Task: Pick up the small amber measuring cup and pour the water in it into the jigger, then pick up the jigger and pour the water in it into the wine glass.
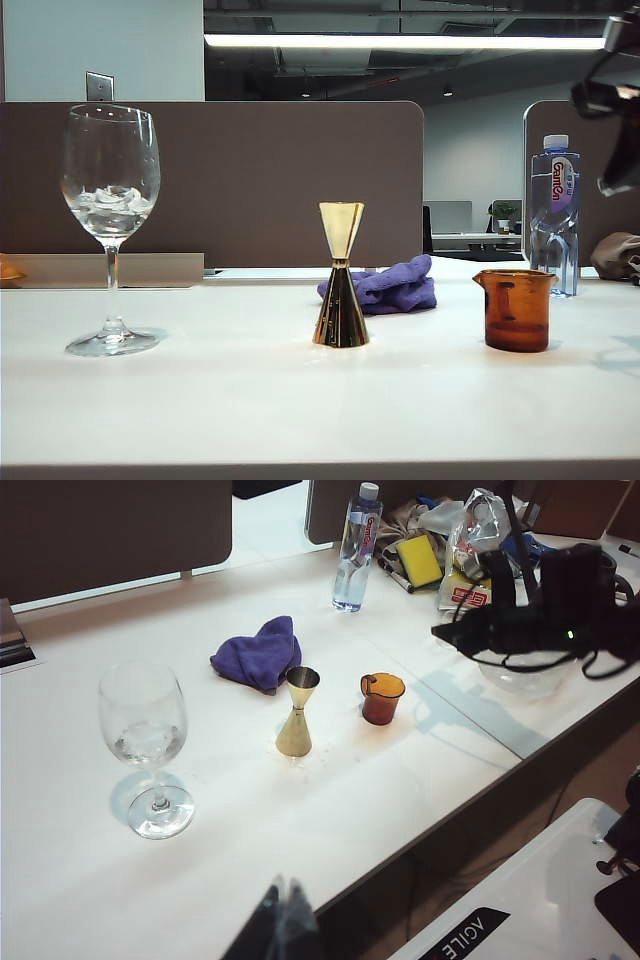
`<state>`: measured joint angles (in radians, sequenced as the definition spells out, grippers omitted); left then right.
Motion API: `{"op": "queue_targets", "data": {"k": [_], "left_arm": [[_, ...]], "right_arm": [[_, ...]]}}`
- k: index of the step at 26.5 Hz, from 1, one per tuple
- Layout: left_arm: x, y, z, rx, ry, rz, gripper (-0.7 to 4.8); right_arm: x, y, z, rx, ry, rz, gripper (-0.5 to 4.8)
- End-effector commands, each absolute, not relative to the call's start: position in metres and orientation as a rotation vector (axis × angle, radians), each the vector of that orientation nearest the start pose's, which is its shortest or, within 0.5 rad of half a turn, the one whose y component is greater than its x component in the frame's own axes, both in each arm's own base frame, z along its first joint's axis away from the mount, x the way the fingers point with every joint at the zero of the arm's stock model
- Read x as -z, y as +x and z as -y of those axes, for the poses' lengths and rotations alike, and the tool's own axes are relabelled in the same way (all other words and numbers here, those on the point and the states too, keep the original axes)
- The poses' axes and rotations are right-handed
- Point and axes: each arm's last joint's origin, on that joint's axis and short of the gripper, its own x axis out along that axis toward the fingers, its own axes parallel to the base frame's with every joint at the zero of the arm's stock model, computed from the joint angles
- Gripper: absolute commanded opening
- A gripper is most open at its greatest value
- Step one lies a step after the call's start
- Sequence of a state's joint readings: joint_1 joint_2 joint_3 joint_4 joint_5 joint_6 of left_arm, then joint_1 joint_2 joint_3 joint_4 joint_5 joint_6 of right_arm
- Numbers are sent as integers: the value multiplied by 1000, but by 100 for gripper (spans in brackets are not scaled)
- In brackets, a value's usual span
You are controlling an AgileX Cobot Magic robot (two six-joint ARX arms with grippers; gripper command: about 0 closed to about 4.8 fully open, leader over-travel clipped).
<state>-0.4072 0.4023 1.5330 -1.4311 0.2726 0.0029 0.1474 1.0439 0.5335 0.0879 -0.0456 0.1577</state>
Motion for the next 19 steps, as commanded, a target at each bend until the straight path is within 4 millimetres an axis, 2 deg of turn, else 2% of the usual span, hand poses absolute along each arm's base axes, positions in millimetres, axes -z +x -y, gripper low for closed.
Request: {"op": "queue_targets", "data": {"k": [1,8,11,14,19], "left_arm": [[-426,-78,-25,676,20,-307,-2],[-426,-78,-25,676,20,-307,-2],[-426,-78,-25,676,20,-307,-2],[-426,-78,-25,676,20,-307,-2],[-426,-78,-25,676,20,-307,-2]], "right_arm": [[-219,204,-33,-167,194,-293,-6],[-179,182,-37,-180,248,-296,-5],[-167,174,-44,-179,230,-302,28],[-158,174,-51,-190,196,-313,32],[-143,179,-75,-263,140,-321,55]]}}
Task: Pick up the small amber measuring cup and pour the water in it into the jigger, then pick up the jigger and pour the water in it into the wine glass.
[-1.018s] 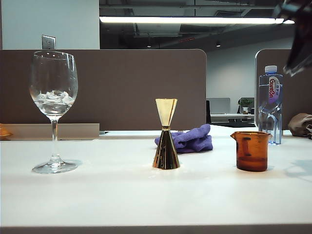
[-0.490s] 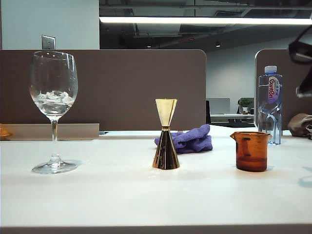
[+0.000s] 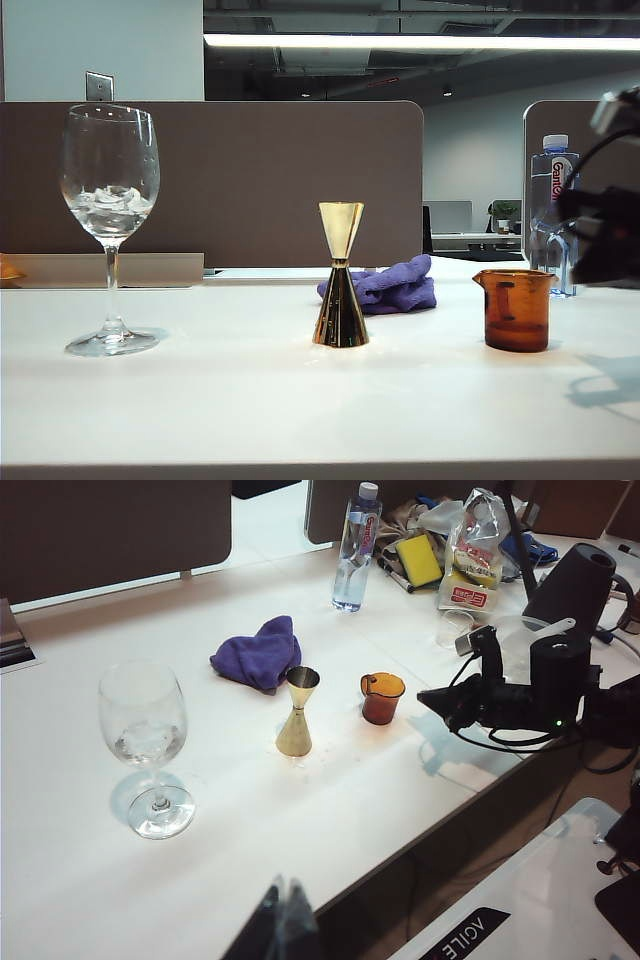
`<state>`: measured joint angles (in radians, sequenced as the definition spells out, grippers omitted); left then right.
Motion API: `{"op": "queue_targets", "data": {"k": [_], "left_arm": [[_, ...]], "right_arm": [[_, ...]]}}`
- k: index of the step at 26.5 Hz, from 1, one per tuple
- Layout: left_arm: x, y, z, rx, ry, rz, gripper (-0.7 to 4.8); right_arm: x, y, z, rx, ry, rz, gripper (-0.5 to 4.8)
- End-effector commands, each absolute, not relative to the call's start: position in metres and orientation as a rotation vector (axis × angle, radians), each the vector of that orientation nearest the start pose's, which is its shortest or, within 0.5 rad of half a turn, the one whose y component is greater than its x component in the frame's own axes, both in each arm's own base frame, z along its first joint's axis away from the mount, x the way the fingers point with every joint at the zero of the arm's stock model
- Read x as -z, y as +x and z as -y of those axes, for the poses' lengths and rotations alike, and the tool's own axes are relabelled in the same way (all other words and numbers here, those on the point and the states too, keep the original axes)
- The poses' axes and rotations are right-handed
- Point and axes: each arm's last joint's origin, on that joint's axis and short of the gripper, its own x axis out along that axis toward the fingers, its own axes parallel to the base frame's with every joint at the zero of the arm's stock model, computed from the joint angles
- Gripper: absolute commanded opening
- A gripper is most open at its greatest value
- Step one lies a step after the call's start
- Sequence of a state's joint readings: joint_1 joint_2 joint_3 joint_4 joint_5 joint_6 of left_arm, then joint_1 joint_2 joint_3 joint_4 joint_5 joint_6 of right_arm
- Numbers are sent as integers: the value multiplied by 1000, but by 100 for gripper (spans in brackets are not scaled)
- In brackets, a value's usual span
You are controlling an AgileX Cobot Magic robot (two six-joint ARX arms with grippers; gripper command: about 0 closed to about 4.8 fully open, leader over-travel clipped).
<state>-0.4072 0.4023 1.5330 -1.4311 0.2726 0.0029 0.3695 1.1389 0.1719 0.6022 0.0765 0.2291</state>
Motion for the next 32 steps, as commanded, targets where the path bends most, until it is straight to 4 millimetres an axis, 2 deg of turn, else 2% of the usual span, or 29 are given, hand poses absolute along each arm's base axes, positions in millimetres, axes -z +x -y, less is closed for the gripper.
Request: {"op": "queue_targets", "data": {"k": [1,11,16,24,32], "left_arm": [[-426,-78,-25,676,20,-307,-2],[-426,-78,-25,676,20,-307,-2],[-426,-78,-25,676,20,-307,-2],[-426,-78,-25,676,20,-307,-2],[-426,-78,-25,676,20,-307,-2]], "right_arm": [[-140,181,-80,-278,128,-314,62],[-129,188,-84,-289,128,-307,180],[-127,190,-84,-290,121,-310,181],[-132,197,-88,-314,-53,-283,180],[-127,200,-88,-313,-97,-350,182]]}}
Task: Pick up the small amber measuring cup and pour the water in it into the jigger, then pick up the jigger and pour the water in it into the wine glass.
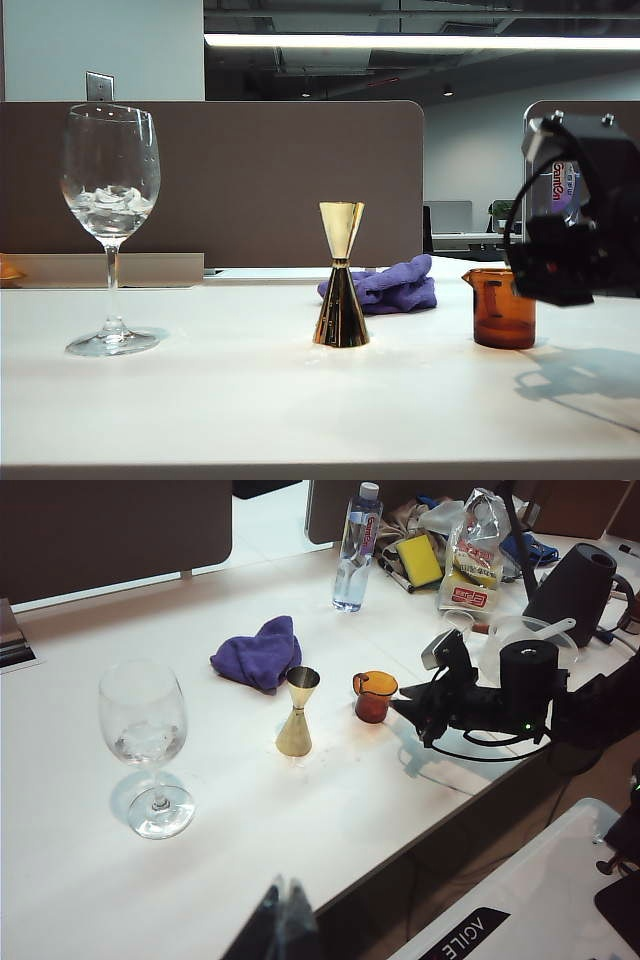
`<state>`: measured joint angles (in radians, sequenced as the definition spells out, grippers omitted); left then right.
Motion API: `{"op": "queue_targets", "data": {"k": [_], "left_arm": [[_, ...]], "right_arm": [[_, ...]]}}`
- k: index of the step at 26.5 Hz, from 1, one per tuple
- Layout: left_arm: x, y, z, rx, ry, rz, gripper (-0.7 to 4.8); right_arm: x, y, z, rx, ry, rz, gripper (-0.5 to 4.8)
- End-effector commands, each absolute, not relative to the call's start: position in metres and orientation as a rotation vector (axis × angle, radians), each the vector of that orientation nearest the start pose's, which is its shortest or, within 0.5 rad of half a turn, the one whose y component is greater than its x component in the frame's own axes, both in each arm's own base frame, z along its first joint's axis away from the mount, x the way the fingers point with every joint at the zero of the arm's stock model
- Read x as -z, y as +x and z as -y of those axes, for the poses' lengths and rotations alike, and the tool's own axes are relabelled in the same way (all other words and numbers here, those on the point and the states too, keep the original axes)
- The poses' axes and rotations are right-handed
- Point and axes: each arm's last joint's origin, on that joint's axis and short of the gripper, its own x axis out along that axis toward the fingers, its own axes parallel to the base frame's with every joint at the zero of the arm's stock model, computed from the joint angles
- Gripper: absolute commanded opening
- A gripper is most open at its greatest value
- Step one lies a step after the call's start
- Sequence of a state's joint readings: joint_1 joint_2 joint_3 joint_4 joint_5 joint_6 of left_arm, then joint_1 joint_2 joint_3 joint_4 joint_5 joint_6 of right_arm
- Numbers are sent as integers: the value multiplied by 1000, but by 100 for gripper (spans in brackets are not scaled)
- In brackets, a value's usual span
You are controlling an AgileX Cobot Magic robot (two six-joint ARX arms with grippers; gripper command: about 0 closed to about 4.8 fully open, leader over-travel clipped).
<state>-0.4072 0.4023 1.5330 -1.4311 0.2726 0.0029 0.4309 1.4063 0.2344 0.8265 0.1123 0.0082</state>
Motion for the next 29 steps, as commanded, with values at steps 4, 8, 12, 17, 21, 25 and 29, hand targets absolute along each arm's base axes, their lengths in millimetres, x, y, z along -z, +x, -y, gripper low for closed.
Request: {"op": "queue_targets", "data": {"k": [4,8,12,17,21,25,29], "left_arm": [[-426,-78,-25,676,20,-307,-2],[-426,-78,-25,676,20,-307,-2],[-426,-78,-25,676,20,-307,-2],[-426,-78,-25,676,20,-307,-2],[-426,-78,-25,676,20,-307,-2],[-426,-78,-25,676,20,-307,-2],[-426,-78,-25,676,20,-307,-2]], "right_arm": [[-124,200,-88,-313,-102,-361,296],[-124,202,-89,-313,-102,-362,312],[-122,205,-90,-314,-106,-346,343],[-120,217,-96,-315,-109,-358,348],[-120,230,-102,-318,-108,-357,348],[-120,238,-106,-318,-108,-357,348],[-119,244,-109,-318,-108,-360,348]]}}
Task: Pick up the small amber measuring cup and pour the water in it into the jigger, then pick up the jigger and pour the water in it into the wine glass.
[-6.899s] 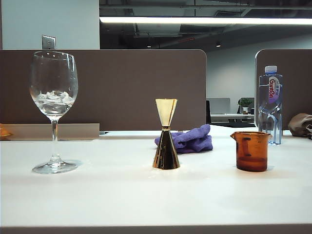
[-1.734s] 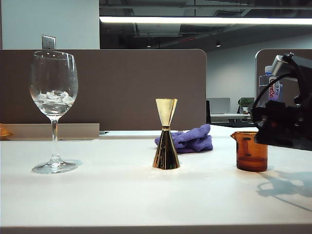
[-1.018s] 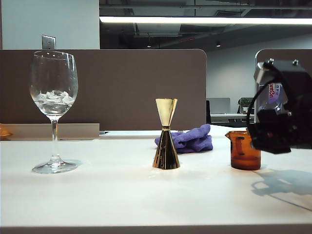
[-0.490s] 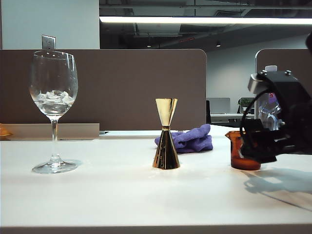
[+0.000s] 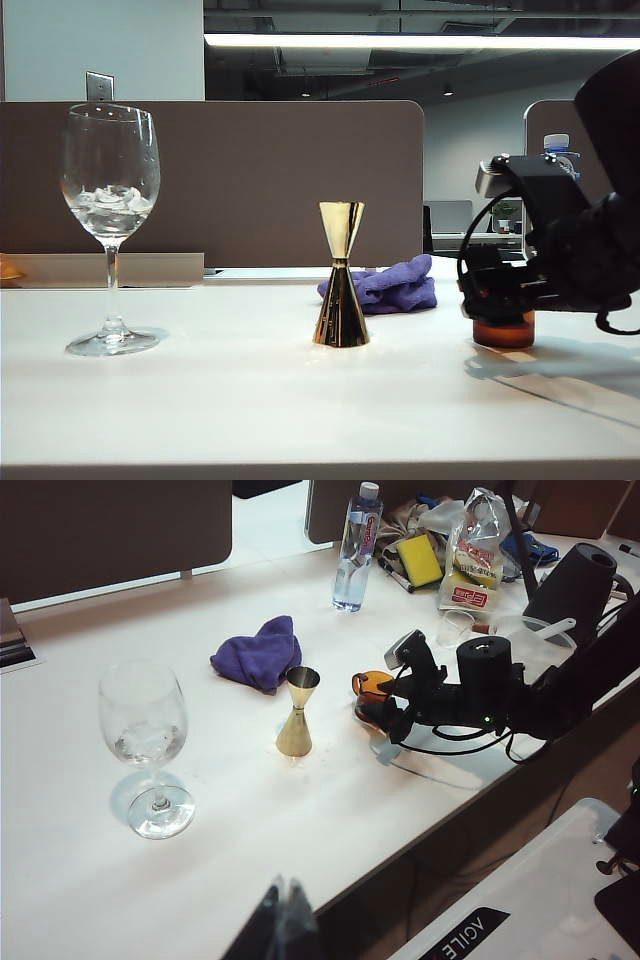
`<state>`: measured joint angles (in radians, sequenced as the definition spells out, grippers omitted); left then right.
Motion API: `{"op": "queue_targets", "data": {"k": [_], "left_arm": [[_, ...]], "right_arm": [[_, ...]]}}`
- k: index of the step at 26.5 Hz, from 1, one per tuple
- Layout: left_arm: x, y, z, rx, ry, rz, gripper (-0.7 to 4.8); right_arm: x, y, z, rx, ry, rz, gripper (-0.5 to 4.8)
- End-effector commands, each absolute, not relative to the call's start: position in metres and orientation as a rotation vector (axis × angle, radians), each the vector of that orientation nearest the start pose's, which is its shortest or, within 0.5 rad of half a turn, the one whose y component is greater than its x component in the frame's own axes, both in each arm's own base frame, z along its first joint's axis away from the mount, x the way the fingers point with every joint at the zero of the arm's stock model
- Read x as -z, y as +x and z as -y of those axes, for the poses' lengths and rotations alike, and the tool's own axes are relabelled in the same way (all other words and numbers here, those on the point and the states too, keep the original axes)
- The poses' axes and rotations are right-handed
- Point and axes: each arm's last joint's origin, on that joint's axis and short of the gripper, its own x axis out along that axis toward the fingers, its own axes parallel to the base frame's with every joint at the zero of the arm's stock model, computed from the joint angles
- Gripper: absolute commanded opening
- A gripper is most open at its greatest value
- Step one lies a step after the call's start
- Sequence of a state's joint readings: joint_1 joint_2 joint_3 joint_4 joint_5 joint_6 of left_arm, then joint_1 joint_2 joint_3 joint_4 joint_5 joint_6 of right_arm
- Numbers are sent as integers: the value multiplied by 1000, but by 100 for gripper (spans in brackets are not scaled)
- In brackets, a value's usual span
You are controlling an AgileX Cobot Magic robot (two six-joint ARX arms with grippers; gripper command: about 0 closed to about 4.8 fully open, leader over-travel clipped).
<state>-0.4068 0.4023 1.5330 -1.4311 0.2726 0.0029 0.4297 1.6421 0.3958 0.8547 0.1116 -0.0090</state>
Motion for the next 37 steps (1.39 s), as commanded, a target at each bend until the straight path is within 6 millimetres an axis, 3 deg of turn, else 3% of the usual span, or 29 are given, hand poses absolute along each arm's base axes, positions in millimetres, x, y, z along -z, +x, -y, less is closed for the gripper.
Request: {"op": "queue_targets", "data": {"k": [1,10,12,15,18,26,29,37], "left_arm": [[-426,-78,-25,676,20,-307,-2],[-426,-78,-25,676,20,-307,-2],[-426,-78,-25,676,20,-307,-2],[-426,-78,-25,676,20,-307,-2],[-426,-78,-25,676,20,-307,-2],[-426,-78,-25,676,20,-307,-2],[-426,-78,-25,676,20,-307,-2],[-426,-78,-25,676,20,-307,-2]], "right_arm": [[-118,246,-109,-317,-109,-361,348],[-114,251,-111,-315,-111,-374,344],[-114,252,-109,-307,-110,-374,300],[-114,253,-107,-299,-109,-376,295],[-114,253,-105,-292,-107,-376,234],[-114,253,-105,-292,-107,-376,137],[-114,253,-105,-292,-106,-374,133],[-115,253,-105,-290,-98,-373,57]]}}
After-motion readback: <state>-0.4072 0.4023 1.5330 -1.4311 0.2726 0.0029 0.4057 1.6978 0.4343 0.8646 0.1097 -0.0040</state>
